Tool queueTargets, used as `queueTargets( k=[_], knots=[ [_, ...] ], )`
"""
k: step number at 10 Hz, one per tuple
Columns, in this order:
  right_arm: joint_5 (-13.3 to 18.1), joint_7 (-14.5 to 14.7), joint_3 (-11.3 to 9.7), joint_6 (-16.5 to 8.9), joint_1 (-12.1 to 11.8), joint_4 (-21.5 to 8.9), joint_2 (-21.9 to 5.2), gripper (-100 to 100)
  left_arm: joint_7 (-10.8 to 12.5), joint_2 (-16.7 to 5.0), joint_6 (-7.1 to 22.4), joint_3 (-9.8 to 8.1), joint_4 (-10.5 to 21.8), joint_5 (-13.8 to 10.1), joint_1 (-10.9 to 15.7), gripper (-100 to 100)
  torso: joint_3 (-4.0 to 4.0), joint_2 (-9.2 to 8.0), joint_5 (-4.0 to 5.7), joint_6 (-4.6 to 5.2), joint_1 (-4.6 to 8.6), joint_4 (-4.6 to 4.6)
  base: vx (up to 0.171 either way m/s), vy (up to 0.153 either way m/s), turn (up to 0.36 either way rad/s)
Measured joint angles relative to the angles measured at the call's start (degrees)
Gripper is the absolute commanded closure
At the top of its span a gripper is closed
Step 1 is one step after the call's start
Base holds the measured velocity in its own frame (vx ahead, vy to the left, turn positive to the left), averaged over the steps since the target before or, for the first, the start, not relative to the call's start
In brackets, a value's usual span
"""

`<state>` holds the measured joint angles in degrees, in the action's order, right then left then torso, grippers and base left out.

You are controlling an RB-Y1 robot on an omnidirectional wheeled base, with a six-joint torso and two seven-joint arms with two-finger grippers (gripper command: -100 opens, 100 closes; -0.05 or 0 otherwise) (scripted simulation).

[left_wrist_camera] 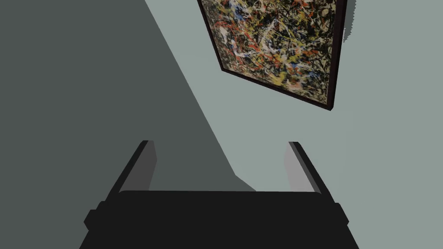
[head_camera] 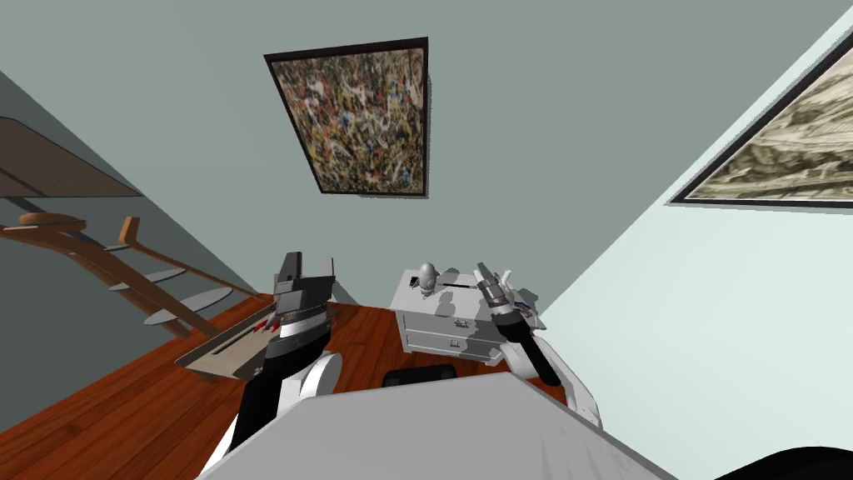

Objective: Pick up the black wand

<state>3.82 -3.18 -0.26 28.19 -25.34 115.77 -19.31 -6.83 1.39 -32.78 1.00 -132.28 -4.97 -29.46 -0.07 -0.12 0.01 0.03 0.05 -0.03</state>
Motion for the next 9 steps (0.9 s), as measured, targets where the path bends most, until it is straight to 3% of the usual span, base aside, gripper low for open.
queueTargets(
  k=[2,8,9],
  knots=[
    [1.62,-0.94,0.53,-0.91,-0.38,-1.17,-2.83,-100,0.00,0.00,0.00,0.00,0.00,0.00,0.00,0,0.01,0.02,0.00,-0.01,-0.01,0.00,-0.026,0.004,0.198],
    [8.98,-3.57,1.92,-3.39,-1.26,-9.00,-12.69,-100,0.00,0.00,0.00,0.00,0.00,0.00,0.00,0,0.03,0.06,0.00,-0.01,0.02,0.01,-0.026,0.005,0.267],
    [10.41,-3.78,1.93,-3.40,-0.97,-11.39,-14.19,-100,0.00,0.00,0.00,0.00,0.00,0.00,0.01,0,0.05,0.09,0.01,-0.05,0.01,0.02,-0.010,-0.001,0.130]
  ],
)
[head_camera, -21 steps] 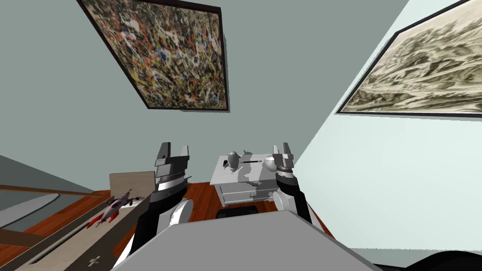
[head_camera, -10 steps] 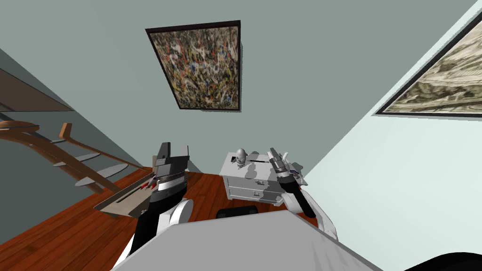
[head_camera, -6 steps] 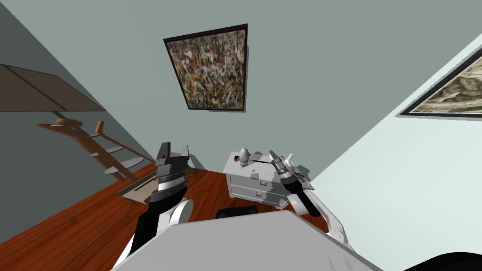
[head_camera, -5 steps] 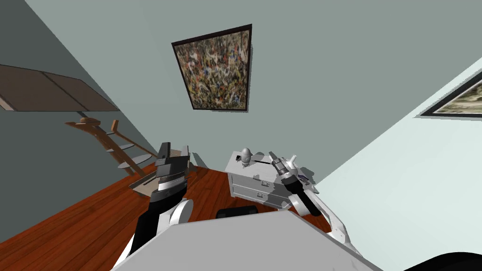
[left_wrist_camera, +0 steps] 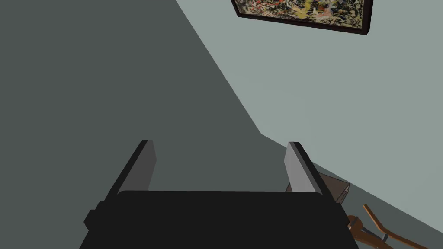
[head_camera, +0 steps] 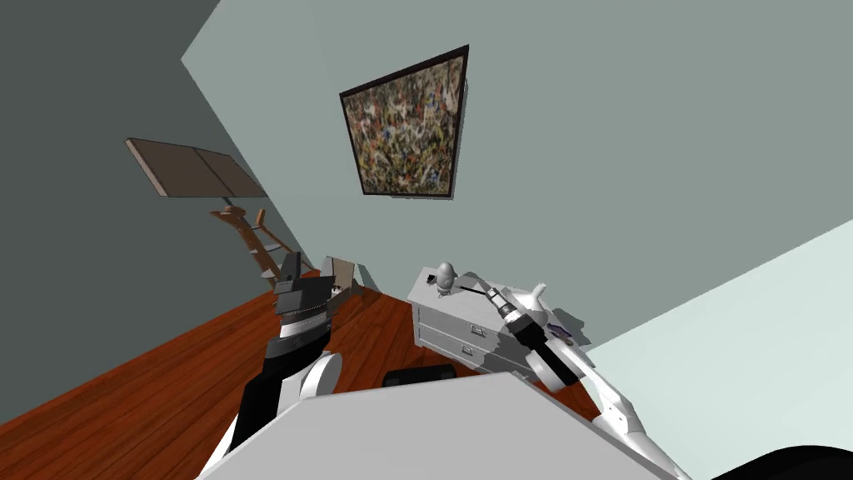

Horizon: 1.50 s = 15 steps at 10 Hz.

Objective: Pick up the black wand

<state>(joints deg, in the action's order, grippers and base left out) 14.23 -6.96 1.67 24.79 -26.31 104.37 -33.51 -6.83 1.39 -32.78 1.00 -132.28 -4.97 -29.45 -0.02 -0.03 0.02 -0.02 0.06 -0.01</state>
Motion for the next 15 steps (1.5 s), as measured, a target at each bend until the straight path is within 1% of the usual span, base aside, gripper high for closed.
queueTargets(
  k=[1,2,3,4,5,6,7,8,9,10,11,12,13,14,15],
  knots=[
    [0.75,-0.17,0.03,-0.21,-0.02,-0.83,-1.01,-100,0.00,0.00,0.00,-0.01,0.00,0.00,-0.01,0,0.01,0.01,0.00,0.07,0.01,0.00,-0.012,0.005,0.208],
    [2.05,-0.51,0.23,-0.96,-0.97,-1.19,-2.60,-100,0.00,0.00,0.00,0.00,0.00,0.00,-0.01,0,0.00,0.00,-0.01,0.03,0.00,0.00,-0.018,0.006,0.410],
    [3.75,-1.00,0.40,-1.66,-1.44,-2.63,-4.39,-100,0.00,0.00,0.00,0.00,0.00,0.00,0.00,0,0.00,0.01,0.00,0.00,0.00,0.00,-0.012,-0.001,0.266],
    [4.74,-1.25,0.24,-2.05,-1.02,-4.25,-5.70,-100,0.00,0.00,0.00,-0.01,0.00,0.00,-0.01,0,0.01,0.03,0.00,0.04,0.02,0.00,-0.007,0.004,0.389],
    [6.13,-1.55,0.30,-2.39,-1.37,-5.98,-7.52,-100,0.00,0.00,0.00,0.00,0.00,0.00,0.00,0,0.03,0.05,0.00,0.01,0.02,0.01,-0.005,0.002,0.503],
    [7.53,-2.26,0.93,-2.61,-2.55,-7.41,-10.07,-100,0.00,0.00,0.00,0.00,0.00,0.00,0.00,0,0.03,0.06,-0.01,0.01,0.03,0.01,0.000,-0.009,0.158],
    [8.45,-2.46,1.13,-2.46,-2.99,-8.79,-11.22,-100,0.00,0.00,0.00,-0.01,0.00,0.00,-0.02,0,0.03,0.06,0.01,0.10,0.05,0.01,0.001,0.001,0.330],
    [10.23,-2.21,0.63,-3.05,-3.54,-9.98,-12.18,-100,0.00,0.00,0.00,-0.01,0.00,0.00,-0.01,0,0.04,0.07,0.01,0.02,0.02,0.01,0.002,-0.005,0.172],
    [11.01,-2.25,0.57,-3.44,-3.82,-10.79,-13.09,-100,0.00,0.00,0.00,-0.01,0.00,0.00,-0.02,0,0.04,0.07,0.00,0.09,0.03,0.01,0.003,0.000,0.347],
    [12.41,-2.38,0.32,-3.70,-4.06,-12.31,-14.43,-100,0.00,0.00,0.00,-0.01,0.00,0.00,-0.01,0,0.05,0.09,0.00,0.02,0.03,0.01,0.005,-0.008,0.173],
    [13.14,-2.39,0.32,-3.58,-4.23,-13.69,-15.09,-100,0.00,-0.01,0.00,-0.02,0.00,0.00,-0.02,0,0.05,0.09,0.01,0.10,0.04,0.02,0.006,0.000,0.381],
    [14.29,-2.51,0.50,-3.04,-4.77,-16.09,-16.63,-100,0.00,-0.01,0.00,-0.01,0.00,0.00,-0.01,0,0.06,0.10,0.00,0.02,0.04,0.02,0.007,-0.011,0.465],
    [15.84,-2.73,0.50,-3.08,-6.11,-17.79,-18.56,-100,0.00,-0.01,0.00,-0.01,0.00,0.00,-0.01,0,0.06,0.11,0.00,0.04,0.07,0.02,0.009,-0.019,0.177],
    [16.92,-2.64,0.31,-3.51,-6.79,-18.33,-19.02,-100,0.00,-0.01,0.00,-0.02,0.00,0.00,-0.02,0,0.06,0.10,0.02,0.11,0.07,0.02,0.010,-0.008,0.384],
    [18.45,-1.91,0.37,-3.01,-7.76,-20.43,-19.24,-100,0.00,-0.01,0.00,-0.01,0.00,0.00,-0.01,0,0.06,0.11,0.02,0.04,0.06,0.02,0.013,-0.013,0.458]
  ],
)
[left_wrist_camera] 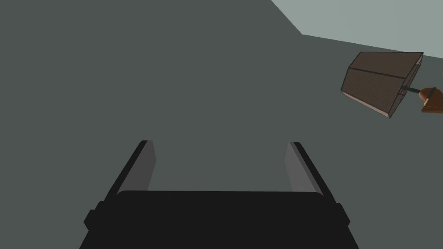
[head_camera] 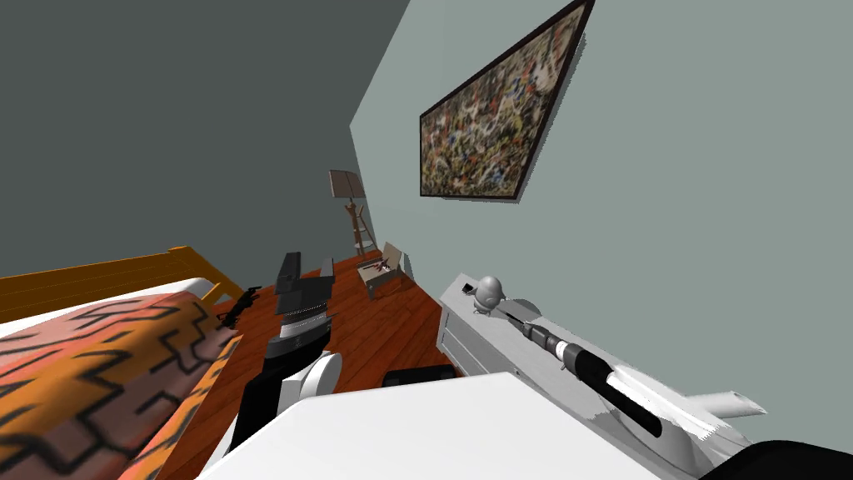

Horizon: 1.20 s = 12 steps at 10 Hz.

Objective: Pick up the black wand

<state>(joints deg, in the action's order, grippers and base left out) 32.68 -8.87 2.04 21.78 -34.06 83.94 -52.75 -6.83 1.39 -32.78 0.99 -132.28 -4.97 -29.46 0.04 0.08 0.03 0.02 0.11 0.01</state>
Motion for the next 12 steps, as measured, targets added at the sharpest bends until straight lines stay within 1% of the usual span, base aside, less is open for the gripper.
queueTargets(
  k=[1,2,3,4,5,6,7,8,9,10,11,12],
  knots=[
    [1.69,-0.05,-0.62,0.29,-0.25,-2.67,-1.87,-100,0.00,0.00,0.00,0.00,0.00,0.00,0.00,0,0.02,0.04,-0.01,0.00,0.03,0.01,0.018,-0.025,0.412],
    [3.47,0.22,-0.85,0.61,-1.51,-5.29,-3.02,-100,0.00,0.00,0.00,-0.01,0.00,0.00,-0.01,0,0.02,0.04,0.01,0.04,0.06,0.01,0.014,-0.024,0.321],
    [4.52,0.10,-1.27,-0.34,-2.83,-4.80,-3.72,-100,0.00,0.00,0.00,-0.01,0.00,0.00,-0.01,0,0.02,0.04,0.00,0.03,0.03,0.00,0.013,-0.015,0.403],
    [5.68,0.39,-1.04,-0.09,-4.20,-6.38,-4.47,-100,0.00,0.00,0.00,-0.01,0.00,0.00,-0.01,0,0.02,0.03,-0.01,0.03,0.02,0.01,0.017,-0.025,0.480],
    [7.12,0.56,-1.07,0.34,-6.13,-7.57,-5.86,-100,0.00,0.00,0.00,-0.01,0.00,0.00,-0.01,0,0.03,0.05,-0.01,0.02,0.04,0.01,0.012,-0.028,0.251],
    [7.93,0.65,-1.49,0.65,-6.10,-9.33,-6.35,-100,0.00,0.00,0.00,-0.01,0.00,0.00,-0.02,0,0.03,0.05,0.01,0.07,0.05,0.01,0.010,-0.019,0.376],
    [9.09,0.78,-2.09,0.97,-6.68,-11.33,-7.04,-100,0.00,0.00,0.00,-0.01,0.00,0.00,-0.01,0,0.03,0.05,0.00,0.03,0.03,0.01,0.019,-0.032,0.405],
    [10.75,1.43,-2.64,0.81,-8.48,-12.51,-7.06,-100,0.00,-0.01,0.00,-0.01,0.00,0.00,-0.01,0,0.03,0.06,0.01,0.07,0.05,0.01,0.014,-0.026,0.221],
    [11.48,1.80,-3.07,1.21,-8.44,-14.23,-7.38,-100,0.00,-0.01,0.00,-0.02,0.00,0.00,-0.02,0,0.03,0.06,0.01,0.08,0.04,0.01,0.008,-0.018,0.360],
    [12.47,2.39,-3.51,2.49,-8.29,-17.31,-7.68,-100,0.00,0.00,0.00,-0.01,0.00,0.00,-0.01,0,0.03,0.06,0.00,0.04,0.02,0.01,0.004,-0.020,0.163],
    [13.03,2.48,-3.84,2.73,-8.90,-17.73,-8.04,-100,0.00,-0.01,0.00,-0.02,0.00,0.00,-0.02,0,0.02,0.03,0.00,0.12,0.00,0.00,0.001,-0.007,-0.029],
    [13.17,2.05,-3.94,2.07,-9.91,-16.59,-8.44,-100,0.00,0.00,0.00,-0.02,0.00,0.00,-0.03,0,0.00,0.00,-0.01,0.14,-0.07,0.00,0.001,-0.002,0.304]
  ],
)
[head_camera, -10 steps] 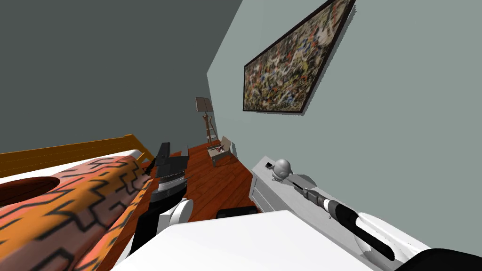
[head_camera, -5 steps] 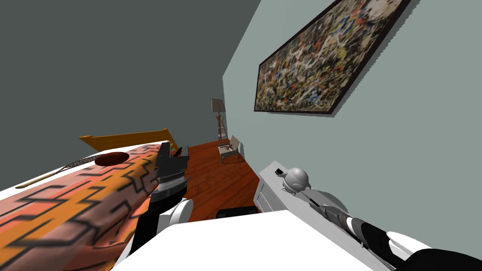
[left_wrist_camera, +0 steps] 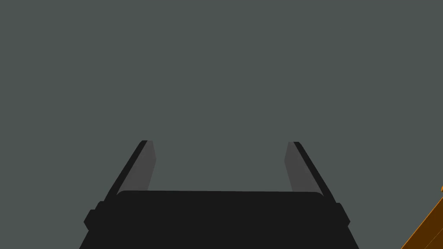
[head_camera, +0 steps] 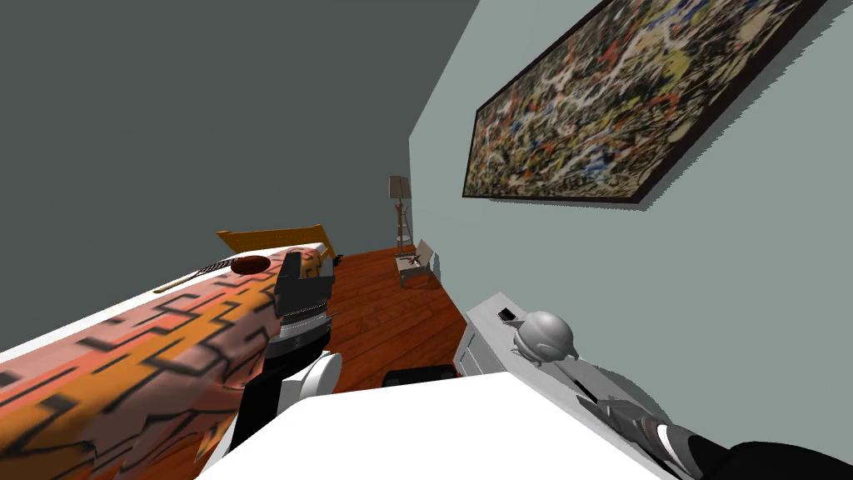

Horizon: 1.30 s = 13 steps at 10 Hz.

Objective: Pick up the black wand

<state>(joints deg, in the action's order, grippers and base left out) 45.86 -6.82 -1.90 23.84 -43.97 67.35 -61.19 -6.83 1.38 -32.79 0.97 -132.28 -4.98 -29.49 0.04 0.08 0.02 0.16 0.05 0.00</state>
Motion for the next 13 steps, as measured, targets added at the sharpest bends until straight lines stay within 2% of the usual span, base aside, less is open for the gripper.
queueTargets(
  k=[1,2,4,6,7,8,9,11,12,13],
  knots=[
    [0.68,0.26,-0.08,0.39,-1.00,-1.27,-0.27,-100,0.00,0.00,0.00,0.01,0.00,0.00,0.01,0,0.00,0.01,-0.01,-0.09,0.00,0.00,0.009,-0.020,0.480],
    [1.93,2.31,-0.17,1.86,-1.53,-4.65,1.06,-100,0.00,0.00,0.00,0.01,0.00,0.00,0.01,0,0.02,0.03,0.02,-0.08,0.06,0.01,0.010,-0.027,0.163],
    [2.73,1.51,-1.17,1.11,-3.12,-3.48,-0.29,-100,0.00,0.00,0.00,0.00,0.00,0.00,0.00,0,0.01,0.02,0.01,0.00,0.03,0.00,0.004,-0.016,0.100],
    [4.43,1.59,-2.22,1.20,-5.73,-4.66,-0.63,-100,0.00,0.00,0.00,0.00,0.00,0.00,0.01,0,0.02,0.03,0.01,-0.06,0.07,0.01,0.003,-0.028,0.432],
    [5.49,1.40,-3.20,1.25,-7.28,-4.99,-1.19,-100,0.00,0.00,0.00,0.00,0.00,0.00,0.01,0,0.03,0.05,0.01,-0.10,0.11,0.01,0.006,-0.037,0.120],
    [6.28,1.21,-4.19,1.09,-7.06,-5.68,-1.02,-100,0.00,0.00,0.00,-0.01,0.00,0.00,-0.01,0,0.02,0.05,0.04,0.02,0.11,0.01,0.007,-0.021,0.120],
    [6.96,1.83,-4.70,1.65,-7.24,-7.32,-0.52,-100,0.00,0.00,0.00,0.00,0.00,0.00,0.00,0,0.02,0.03,0.02,-0.02,0.07,0.00,0.003,-0.021,0.294],
    [7.82,2.83,-4.80,3.29,-10.05,-8.62,-0.91,-100,0.00,0.00,0.00,0.00,0.00,0.00,0.00,0,0.02,0.03,0.01,0.00,0.08,0.01,0.002,-0.029,0.236],
    [8.64,3.30,-5.66,4.09,-10.19,-10.18,-0.54,-100,0.00,0.00,0.00,0.00,0.00,0.00,0.00,0,0.02,0.04,0.02,-0.05,0.09,0.00,0.001,-0.016,0.064],
    [8.75,3.39,-5.77,4.26,-10.16,-10.37,-0.51,0,0.00,0.00,0.00,-0.01,0.00,0.00,-0.01,0,0.02,0.04,0.02,0.02,0.04,0.00,0.000,-0.004,-0.011]
  ],
)
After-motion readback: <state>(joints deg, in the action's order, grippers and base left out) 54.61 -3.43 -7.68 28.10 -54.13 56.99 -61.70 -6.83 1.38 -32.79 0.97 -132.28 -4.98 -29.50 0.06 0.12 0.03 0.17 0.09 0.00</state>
